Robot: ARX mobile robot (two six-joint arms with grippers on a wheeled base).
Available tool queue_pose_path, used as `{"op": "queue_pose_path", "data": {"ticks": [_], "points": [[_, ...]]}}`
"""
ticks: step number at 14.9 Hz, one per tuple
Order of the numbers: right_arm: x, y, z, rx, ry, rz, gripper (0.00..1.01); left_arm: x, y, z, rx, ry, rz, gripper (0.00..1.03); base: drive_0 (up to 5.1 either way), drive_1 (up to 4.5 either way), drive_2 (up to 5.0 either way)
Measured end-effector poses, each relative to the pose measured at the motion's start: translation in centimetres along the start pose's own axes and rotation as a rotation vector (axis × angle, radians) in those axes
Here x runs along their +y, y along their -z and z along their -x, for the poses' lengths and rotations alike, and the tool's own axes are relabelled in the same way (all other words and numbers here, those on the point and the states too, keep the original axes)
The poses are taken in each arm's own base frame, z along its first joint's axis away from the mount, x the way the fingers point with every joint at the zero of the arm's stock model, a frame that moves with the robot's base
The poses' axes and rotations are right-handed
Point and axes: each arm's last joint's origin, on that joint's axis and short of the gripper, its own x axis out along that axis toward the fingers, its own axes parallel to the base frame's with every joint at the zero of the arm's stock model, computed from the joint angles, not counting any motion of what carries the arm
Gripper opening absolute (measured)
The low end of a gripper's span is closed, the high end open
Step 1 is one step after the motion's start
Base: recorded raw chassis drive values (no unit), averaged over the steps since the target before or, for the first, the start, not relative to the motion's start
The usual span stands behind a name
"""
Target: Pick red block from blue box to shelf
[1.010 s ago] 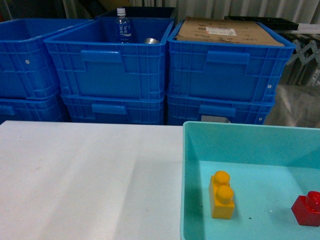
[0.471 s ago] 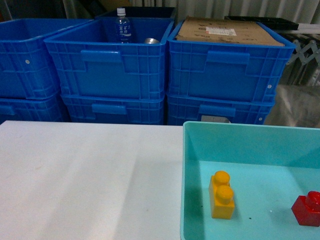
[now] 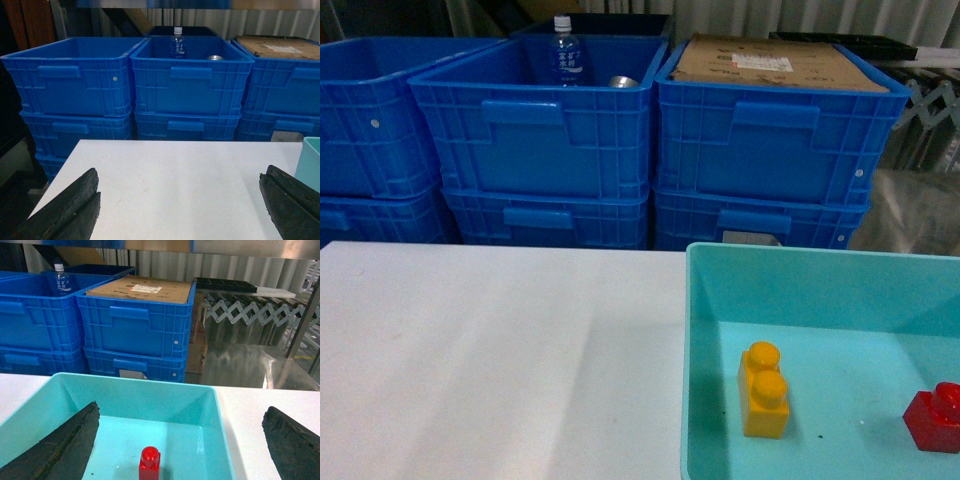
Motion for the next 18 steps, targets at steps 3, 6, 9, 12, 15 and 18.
{"op": "queue_pose_path", "data": {"ticks": [3,6,9,12,15,18], "points": [[0.0,0.0,0.0,0.000,0.000,0.000,0.98,0.0,0.0,0.0,0.000,0.000,0.000,0.98,0.0,0.00,0.0],[0.0,0.0,0.0,0.000,0.000,0.000,0.98,0.0,0.0,0.0,0.000,0.000,0.000,0.98,0.0,0.00,0.0],[0.0,0.0,0.0,0.000,0.000,0.000,0.98,0.0,0.0,0.0,0.000,0.000,0.000,0.98,0.0,0.00,0.0],[0.0,0.0,0.0,0.000,0.000,0.000,0.98,0.0,0.0,0.0,0.000,0.000,0.000,0.98,0.0,0.00,0.0],[0.0,0.0,0.0,0.000,0.000,0.000,0.98,0.0,0.0,0.0,0.000,0.000,0.000,0.98,0.0,0.00,0.0],[0.0,-1.0,-1.1,-0.036,-0.008,-0.006,0.98,0.0,0.0,0.0,0.000,0.000,0.000,0.98,0.0,0.00,0.0]]}}
